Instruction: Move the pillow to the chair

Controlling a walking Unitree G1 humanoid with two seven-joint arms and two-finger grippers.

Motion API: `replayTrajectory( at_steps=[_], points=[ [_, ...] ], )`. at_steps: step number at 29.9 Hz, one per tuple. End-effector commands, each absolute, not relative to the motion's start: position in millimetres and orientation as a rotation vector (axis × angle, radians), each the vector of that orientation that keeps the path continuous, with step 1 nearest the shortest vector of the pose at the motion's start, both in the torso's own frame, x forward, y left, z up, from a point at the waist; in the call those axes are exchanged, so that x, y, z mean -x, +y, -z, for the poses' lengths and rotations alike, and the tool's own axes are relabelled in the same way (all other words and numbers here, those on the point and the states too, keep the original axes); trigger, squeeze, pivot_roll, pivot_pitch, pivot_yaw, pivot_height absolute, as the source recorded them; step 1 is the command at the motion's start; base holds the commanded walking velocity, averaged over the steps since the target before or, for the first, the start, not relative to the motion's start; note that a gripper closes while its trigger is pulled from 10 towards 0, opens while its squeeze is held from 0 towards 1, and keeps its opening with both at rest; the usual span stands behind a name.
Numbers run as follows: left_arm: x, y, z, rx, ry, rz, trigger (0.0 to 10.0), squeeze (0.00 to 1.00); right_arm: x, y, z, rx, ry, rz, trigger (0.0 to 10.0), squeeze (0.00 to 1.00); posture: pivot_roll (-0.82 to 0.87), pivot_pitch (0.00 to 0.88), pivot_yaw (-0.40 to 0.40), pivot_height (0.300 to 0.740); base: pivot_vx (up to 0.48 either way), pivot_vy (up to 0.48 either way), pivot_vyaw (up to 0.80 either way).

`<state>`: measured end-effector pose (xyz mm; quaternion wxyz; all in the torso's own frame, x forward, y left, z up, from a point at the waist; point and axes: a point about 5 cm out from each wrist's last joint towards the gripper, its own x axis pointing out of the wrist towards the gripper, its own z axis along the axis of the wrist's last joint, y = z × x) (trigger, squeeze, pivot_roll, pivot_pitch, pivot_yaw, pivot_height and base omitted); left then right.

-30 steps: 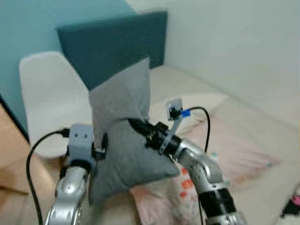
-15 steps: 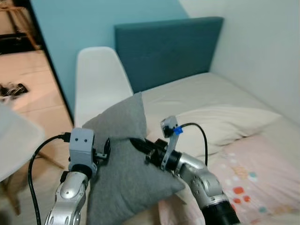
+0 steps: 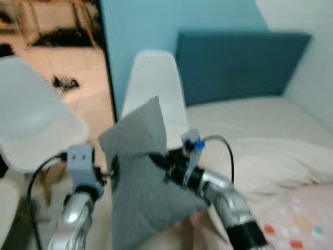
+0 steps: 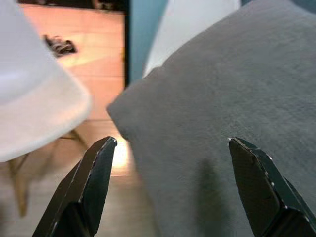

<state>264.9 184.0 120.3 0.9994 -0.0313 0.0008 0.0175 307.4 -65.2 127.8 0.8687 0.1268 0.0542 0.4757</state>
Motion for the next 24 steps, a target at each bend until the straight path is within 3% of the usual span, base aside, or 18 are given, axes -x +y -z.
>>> replayTrajectory(
  at_steps=[1,10,11,12,13,24],
  points=[
    [-268.4,177.5,-117.8,0.070,0.012,0.010,10.0,0.00,-309.2,-65.6,-139.5,-0.254,0.037,-1.011,0.0,0.00,0.00,0.000,-0.060,0.740,0.000,0.000,0.80],
    [-276.5,169.0,-117.9,0.050,0.019,0.082,10.0,0.00,-314.1,-71.7,-138.1,-0.280,0.050,-0.964,0.0,0.00,0.00,0.000,-0.059,0.740,0.000,0.000,0.80],
    [-276.4,169.8,-117.5,0.055,0.020,0.081,10.0,0.00,-315.3,-72.0,-137.7,-0.296,0.058,-0.954,9.2,0.00,0.00,0.000,-0.059,0.740,0.000,0.000,0.00],
    [-276.4,169.8,-117.5,0.055,0.020,0.081,10.0,0.00,-315.3,-72.0,-137.7,-0.296,0.058,-0.954,9.2,0.00,0.00,0.000,-0.059,0.740,0.000,0.000,0.00],
    [-276.2,170.6,-117.1,0.058,0.020,0.077,10.0,0.00,-316.9,-72.5,-137.9,-0.312,0.061,-0.942,10.0,0.00,0.00,0.000,-0.060,0.740,0.296,0.000,0.00],
    [-276.2,172.1,-117.5,0.053,0.005,0.063,10.0,0.00,-320.3,-74.4,-138.2,-0.361,0.064,-0.921,10.0,0.00,0.00,0.000,-0.065,0.740,0.435,0.000,0.00]
  ],
)
